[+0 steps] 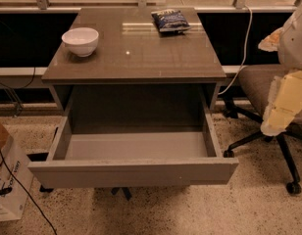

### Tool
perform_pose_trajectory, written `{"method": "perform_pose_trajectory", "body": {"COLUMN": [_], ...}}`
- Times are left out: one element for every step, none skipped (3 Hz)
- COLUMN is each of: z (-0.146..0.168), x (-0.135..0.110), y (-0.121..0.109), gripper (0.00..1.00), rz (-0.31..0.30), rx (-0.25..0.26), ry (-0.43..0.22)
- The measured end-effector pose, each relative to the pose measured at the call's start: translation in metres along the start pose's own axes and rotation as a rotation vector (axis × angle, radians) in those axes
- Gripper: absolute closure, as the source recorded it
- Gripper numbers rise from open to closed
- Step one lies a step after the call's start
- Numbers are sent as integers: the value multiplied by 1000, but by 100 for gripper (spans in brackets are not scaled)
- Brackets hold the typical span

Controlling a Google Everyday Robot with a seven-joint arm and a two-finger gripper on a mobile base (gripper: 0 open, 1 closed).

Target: Close top drawer

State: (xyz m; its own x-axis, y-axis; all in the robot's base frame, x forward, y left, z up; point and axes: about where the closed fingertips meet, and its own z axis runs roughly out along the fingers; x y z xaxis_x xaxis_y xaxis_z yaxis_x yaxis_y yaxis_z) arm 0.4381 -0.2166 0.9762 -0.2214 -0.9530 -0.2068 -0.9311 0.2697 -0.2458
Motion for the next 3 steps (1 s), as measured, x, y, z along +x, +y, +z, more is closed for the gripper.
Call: {"method": "perform_pose_trajectory", "body": {"z": [0,1,17], "x": [0,-2,1], "y": [0,2,13], "gripper": [0,20,43], "rz": [0,-5,-7], "rx": [0,7,-17], "ry": [0,-12,-29]}}
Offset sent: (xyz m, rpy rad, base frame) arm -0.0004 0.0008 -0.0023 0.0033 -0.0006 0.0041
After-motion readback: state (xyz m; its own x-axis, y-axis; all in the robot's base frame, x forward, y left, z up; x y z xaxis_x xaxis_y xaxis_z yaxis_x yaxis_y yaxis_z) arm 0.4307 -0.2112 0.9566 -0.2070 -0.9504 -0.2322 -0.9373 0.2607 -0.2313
